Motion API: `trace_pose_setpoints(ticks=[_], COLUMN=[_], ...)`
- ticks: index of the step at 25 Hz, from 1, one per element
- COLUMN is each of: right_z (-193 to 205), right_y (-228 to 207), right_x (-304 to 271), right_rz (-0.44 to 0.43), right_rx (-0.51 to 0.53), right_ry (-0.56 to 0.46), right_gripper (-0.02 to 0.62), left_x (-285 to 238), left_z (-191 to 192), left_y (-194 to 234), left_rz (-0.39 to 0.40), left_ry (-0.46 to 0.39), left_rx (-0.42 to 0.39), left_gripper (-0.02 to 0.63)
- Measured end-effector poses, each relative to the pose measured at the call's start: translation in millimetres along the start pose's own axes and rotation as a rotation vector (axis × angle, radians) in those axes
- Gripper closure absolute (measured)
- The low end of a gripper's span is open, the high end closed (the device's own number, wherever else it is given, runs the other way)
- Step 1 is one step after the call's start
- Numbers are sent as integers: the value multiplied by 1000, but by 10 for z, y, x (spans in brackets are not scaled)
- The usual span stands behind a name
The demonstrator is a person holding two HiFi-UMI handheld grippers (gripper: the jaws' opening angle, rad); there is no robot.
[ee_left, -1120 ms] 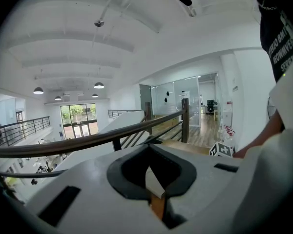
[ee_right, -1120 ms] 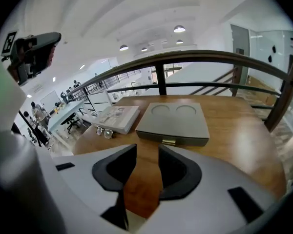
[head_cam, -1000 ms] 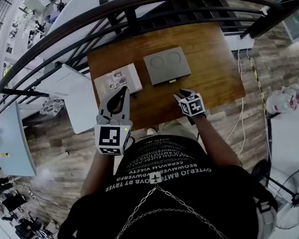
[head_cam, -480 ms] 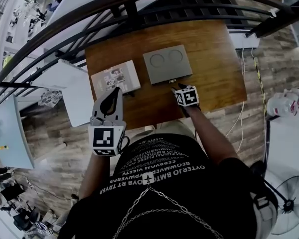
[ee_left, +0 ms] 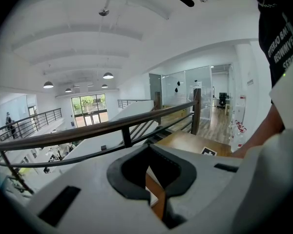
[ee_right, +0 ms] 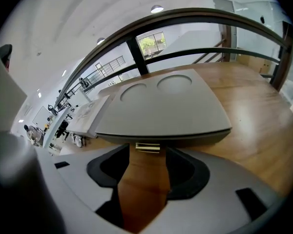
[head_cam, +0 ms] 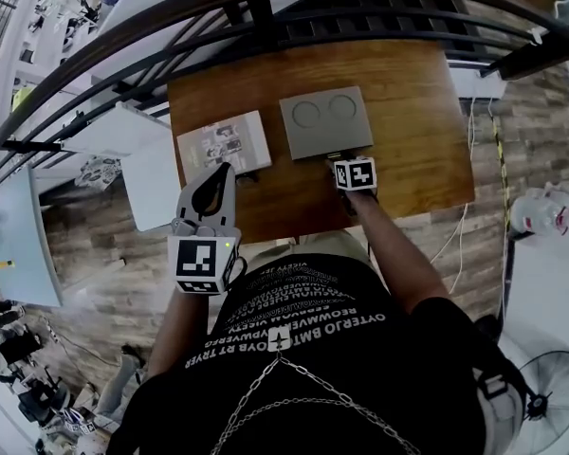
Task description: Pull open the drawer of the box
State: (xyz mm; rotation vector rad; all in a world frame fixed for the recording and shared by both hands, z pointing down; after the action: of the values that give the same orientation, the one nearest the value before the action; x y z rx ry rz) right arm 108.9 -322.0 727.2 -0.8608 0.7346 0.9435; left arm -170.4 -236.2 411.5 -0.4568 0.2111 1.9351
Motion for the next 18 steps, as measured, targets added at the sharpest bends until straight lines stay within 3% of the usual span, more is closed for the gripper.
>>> trace_pose_setpoints(ticks=[9, 11, 18], right_z=[-29, -26, 29], right_y=[-27, -8, 20], right_x=[-44, -26, 38], right_rz=[1, -2, -2], right_rx=[-47, -51, -64], right_ry=[16, 15, 21], right_gripper=[402, 439, 440], left_x=[124, 163, 309], left_z=[50, 50, 120], left_y=[-7, -10, -7], left_rz=[-19, -22, -22], left_ry=[4, 1, 20], left_rx=[20, 22, 23], left_gripper=[600, 600, 600])
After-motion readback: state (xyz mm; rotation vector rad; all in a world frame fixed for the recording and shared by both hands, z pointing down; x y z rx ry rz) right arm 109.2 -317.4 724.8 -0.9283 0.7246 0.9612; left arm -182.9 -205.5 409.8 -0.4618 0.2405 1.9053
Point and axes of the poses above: the fingertips, and each gripper's own axes: x backward along the fingers, y to its left, z out of its underside, the point moved 9 cm from there along x, backward along the fingers, and after that the axes turned 1 degree about -y, right-handed, at the moved point
